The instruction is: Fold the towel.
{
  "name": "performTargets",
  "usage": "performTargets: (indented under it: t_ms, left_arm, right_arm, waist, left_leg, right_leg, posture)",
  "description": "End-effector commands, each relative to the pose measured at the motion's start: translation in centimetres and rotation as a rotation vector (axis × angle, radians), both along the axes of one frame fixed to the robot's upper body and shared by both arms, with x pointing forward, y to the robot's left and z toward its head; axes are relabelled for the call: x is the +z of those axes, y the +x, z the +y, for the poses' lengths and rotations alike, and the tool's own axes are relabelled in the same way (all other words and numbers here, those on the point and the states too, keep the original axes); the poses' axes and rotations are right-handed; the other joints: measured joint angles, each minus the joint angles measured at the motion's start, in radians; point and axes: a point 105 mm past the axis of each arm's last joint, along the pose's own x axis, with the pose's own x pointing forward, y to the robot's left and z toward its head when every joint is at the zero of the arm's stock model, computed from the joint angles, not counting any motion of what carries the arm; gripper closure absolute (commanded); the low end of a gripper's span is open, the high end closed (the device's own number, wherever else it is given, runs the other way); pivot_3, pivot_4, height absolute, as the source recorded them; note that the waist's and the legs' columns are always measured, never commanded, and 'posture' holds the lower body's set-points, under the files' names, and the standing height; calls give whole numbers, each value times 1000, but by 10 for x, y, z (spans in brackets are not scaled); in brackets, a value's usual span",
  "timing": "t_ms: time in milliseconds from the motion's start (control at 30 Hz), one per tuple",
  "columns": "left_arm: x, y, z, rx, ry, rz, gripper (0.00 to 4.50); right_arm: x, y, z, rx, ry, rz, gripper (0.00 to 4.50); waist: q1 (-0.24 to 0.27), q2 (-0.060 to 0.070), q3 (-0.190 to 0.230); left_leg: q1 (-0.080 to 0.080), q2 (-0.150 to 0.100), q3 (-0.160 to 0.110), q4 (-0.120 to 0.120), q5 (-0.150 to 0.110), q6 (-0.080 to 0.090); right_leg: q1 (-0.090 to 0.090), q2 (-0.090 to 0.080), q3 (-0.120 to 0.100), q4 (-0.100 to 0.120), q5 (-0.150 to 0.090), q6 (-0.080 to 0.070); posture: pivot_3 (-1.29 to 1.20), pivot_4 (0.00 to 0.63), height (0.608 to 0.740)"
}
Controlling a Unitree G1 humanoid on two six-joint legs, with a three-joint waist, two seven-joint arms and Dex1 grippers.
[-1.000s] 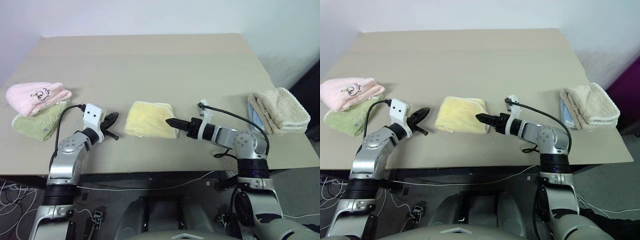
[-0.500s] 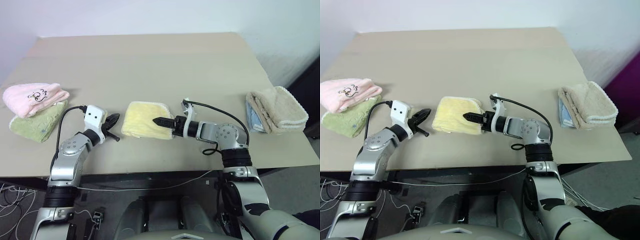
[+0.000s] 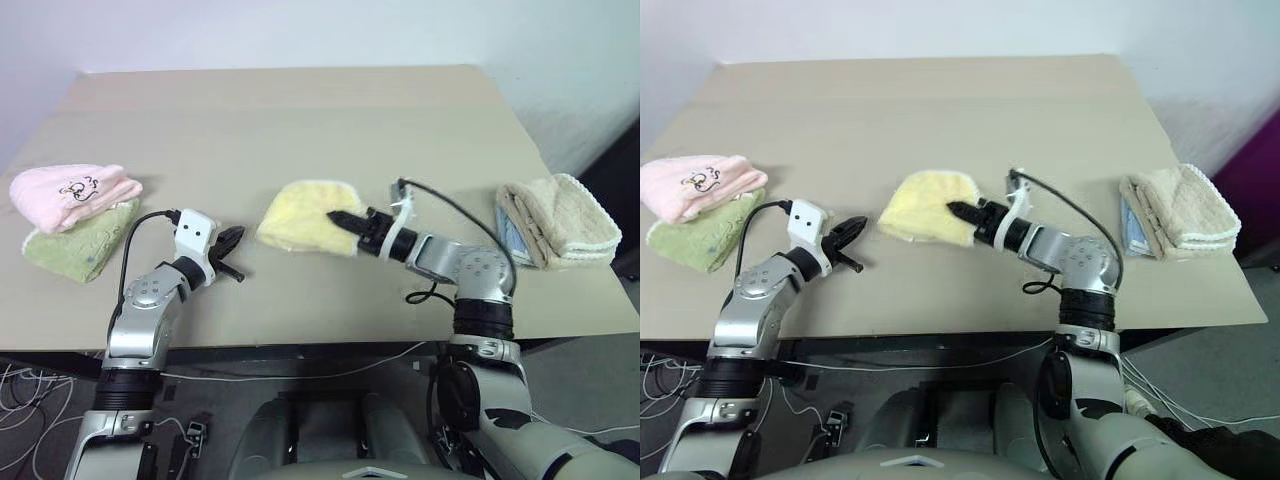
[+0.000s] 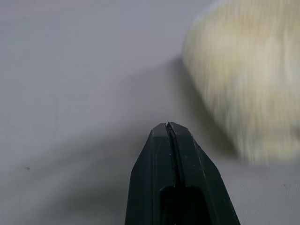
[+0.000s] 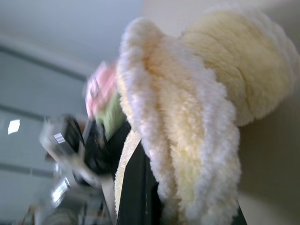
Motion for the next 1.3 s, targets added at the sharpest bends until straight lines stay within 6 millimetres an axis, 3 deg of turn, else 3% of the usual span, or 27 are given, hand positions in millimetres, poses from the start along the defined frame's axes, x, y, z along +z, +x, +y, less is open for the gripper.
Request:
performTargets:
  t_ms: [33, 133, 200, 333, 400, 600, 733, 867, 1200, 1300]
  left_arm:
    - [11, 2, -11, -40, 12, -45, 4500]
    - [8, 3, -22, -78, 10, -34, 4500]
    - [7, 4, -28, -97, 10, -28, 4500]
    - [6, 8, -38, -135, 7, -24, 4500]
    - [6, 10, -43, -153, 1, -20, 4500]
    - [4, 14, -56, -195, 3, -13, 4500]
    - [3, 15, -61, -213, 4, -12, 4500]
    - [2, 15, -62, -218, 7, -9, 4500]
    - [1, 18, -64, -248, 13, 5, 4500]
    - [4, 20, -71, -277, 13, 2, 4500]
  right_arm:
    - [51, 6, -49, -193, 43, -154, 4481]
    - [84, 4, -124, -462, 18, -231, 4481]
    - [99, -2, -162, -604, 9, -248, 4481]
    - [111, -29, -228, -850, -1, -236, 4481]
    - [100, -42, -249, -930, -1, -172, 4481]
    - [38, -61, -264, -1052, -60, 100, 4481]
    - [23, -66, -269, -1104, -73, 160, 4481]
    - [27, -68, -269, -1115, -48, 137, 3401]
    - [54, -79, -276, -1233, -6, 4, 23]
    - [70, -88, -287, -1314, -41, -66, 23]
  waist:
    - [9, 0, 0]
    - [22, 1, 0]
    - [24, 1, 0]
    - [20, 1, 0]
    - [19, 0, 0]
    - [13, 1, 0]
    - [17, 2, 0]
    - [17, 2, 0]
    - [19, 2, 0]
    - [20, 2, 0]
  left_leg:
    - [0, 0, 0, 0, 0, 0]
    - [0, -1, 1, 1, 0, 0]
    - [-1, -2, 1, 1, 0, 0]
    - [-1, -1, 1, 1, 0, 0]
    - [-1, 0, 1, 1, 0, 0]
    - [1, 1, 3, 1, 0, 1]
    - [1, 1, 4, 1, 0, 1]
    - [1, 1, 4, 1, 0, 1]
    - [1, 1, 4, 2, 0, 1]
    - [1, 1, 4, 2, 0, 1]
  right_leg:
    - [0, 0, 0, 0, 0, 0]
    - [0, -1, 0, 0, 0, 0]
    - [0, -2, 0, 0, 0, 0]
    - [0, -1, 1, 0, 0, 0]
    - [1, 0, 1, 0, 0, 0]
    - [2, 1, 3, 0, 0, 0]
    - [2, 2, 3, 0, 0, 0]
    - [2, 3, 2, 0, 0, 0]
    - [3, 3, 2, 0, 0, 0]
    - [3, 3, 2, 0, 0, 0]
  posture:
    - [0, 150, 740]
    - [0, 150, 740]
    - [0, 150, 740]
    - [0, 150, 740]
    - [0, 150, 740]
    - [0, 150, 740]
    - [0, 150, 740]
    - [0, 150, 740]
    - [0, 150, 740]
    - [0, 150, 740]
